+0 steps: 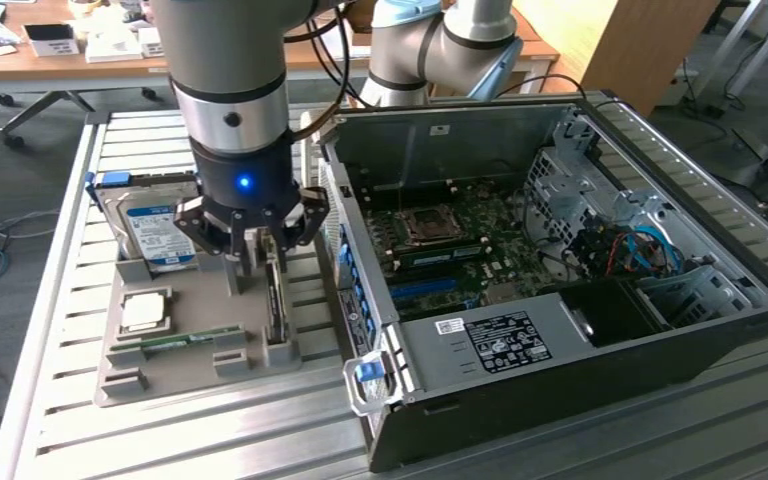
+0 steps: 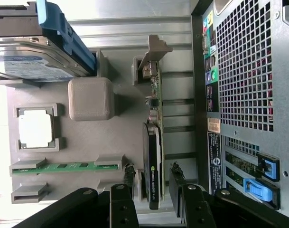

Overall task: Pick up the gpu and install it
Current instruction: 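Pick up the gpu and move the gpu toward the slot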

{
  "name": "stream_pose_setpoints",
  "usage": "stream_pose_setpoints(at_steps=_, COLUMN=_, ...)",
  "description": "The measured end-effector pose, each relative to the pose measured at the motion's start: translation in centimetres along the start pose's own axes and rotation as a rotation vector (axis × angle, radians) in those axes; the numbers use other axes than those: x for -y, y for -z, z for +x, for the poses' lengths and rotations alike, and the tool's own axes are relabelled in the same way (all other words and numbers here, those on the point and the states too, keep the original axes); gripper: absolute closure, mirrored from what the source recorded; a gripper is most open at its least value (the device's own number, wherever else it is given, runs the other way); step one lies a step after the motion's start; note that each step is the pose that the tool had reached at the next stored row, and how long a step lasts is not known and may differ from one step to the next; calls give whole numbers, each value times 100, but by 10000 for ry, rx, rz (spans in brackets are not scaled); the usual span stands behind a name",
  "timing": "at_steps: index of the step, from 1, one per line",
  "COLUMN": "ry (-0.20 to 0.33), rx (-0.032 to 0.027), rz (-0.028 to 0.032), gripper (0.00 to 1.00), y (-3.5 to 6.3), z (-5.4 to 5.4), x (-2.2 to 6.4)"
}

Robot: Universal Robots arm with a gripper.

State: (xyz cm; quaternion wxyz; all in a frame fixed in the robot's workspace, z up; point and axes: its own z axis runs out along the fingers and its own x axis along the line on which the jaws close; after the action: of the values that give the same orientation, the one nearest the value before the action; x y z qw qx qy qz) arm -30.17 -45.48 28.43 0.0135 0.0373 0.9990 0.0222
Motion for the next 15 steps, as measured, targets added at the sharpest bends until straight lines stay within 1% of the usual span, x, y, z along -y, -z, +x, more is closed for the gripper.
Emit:
stream_pose_setpoints(at_steps=6, ry=-1, rx=0, rz=-1, gripper=57, y=-48, z=-30, x=-1)
stream_pose_setpoints(at_steps=15, ry=-2, rx=-6, rz=1, gripper=57, y=-166, z=-60, x=2)
